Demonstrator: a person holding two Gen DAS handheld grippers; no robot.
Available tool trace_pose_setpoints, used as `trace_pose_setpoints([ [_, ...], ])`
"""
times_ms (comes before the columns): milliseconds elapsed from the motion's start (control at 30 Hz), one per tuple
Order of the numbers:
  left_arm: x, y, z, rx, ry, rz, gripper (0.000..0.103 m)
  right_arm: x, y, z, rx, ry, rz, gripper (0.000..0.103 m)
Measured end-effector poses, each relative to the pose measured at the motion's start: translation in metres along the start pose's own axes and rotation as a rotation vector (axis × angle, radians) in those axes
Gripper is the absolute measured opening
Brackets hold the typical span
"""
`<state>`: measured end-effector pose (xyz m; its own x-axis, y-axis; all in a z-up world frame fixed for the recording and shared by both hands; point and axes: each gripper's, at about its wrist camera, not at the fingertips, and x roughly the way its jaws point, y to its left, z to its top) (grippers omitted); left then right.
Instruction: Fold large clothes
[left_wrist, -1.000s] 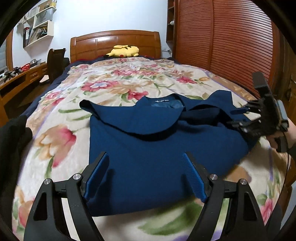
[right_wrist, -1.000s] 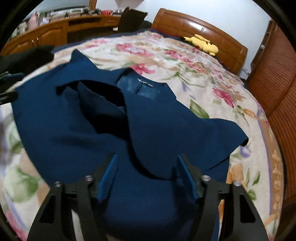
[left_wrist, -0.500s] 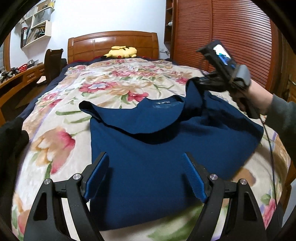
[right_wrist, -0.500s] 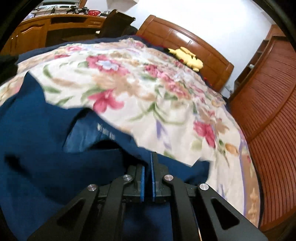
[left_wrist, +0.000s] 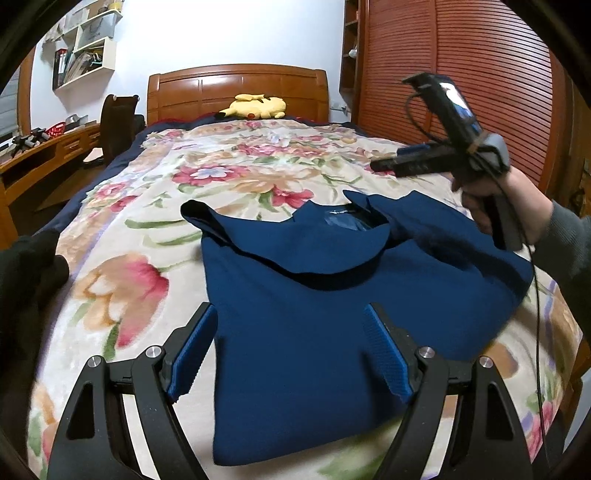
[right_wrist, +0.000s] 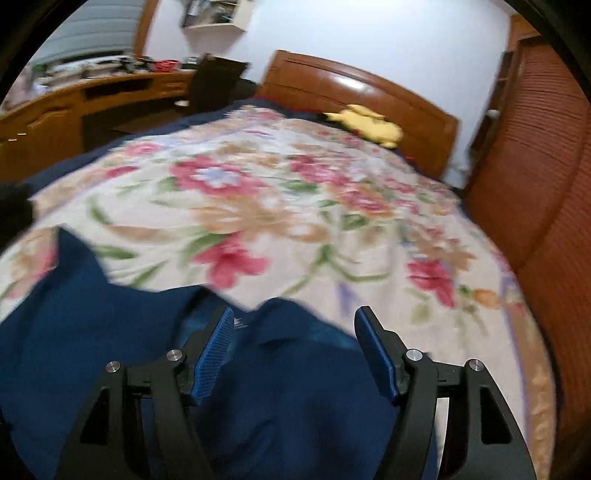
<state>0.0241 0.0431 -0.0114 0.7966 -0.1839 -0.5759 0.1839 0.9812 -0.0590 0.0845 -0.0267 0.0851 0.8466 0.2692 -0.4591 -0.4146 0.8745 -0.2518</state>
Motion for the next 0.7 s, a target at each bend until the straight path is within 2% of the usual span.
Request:
trace_pose_setpoints([
  [200,-0.006,0.009,-0.001,-0.013,-0.003,0.014,0.082,-0.034,0.052,-0.034,-0.108,0.003,0.181,0.070],
  [400,-0.005,0.018,-0.003,-0.024,0.010,0.028,0.082,-0.064,0.085,-0.059,-0.197,0.001,0.324,0.070],
  [500,-0.004,0.021,-0.005,-0.025,0.019,0.036,0.082,-0.069,0.094,-0.063,-0.256,0.013,0.348,0.070],
  [633,-0.004,0.022,-0.005,-0.024,0.018,0.037,0.082,-0.053,0.102,-0.057,-0.334,0.058,0.334,0.070],
  [667,-0.004,0.022,-0.005,-0.025,0.019,0.036,0.082,-0.048,0.103,-0.055,-0.355,0.062,0.311,0.064],
  [700,-0.004,0.022,-0.005,-0.025,0.019,0.036,0.082,-0.043,0.103,-0.053,-0.374,0.061,0.288,0.042],
])
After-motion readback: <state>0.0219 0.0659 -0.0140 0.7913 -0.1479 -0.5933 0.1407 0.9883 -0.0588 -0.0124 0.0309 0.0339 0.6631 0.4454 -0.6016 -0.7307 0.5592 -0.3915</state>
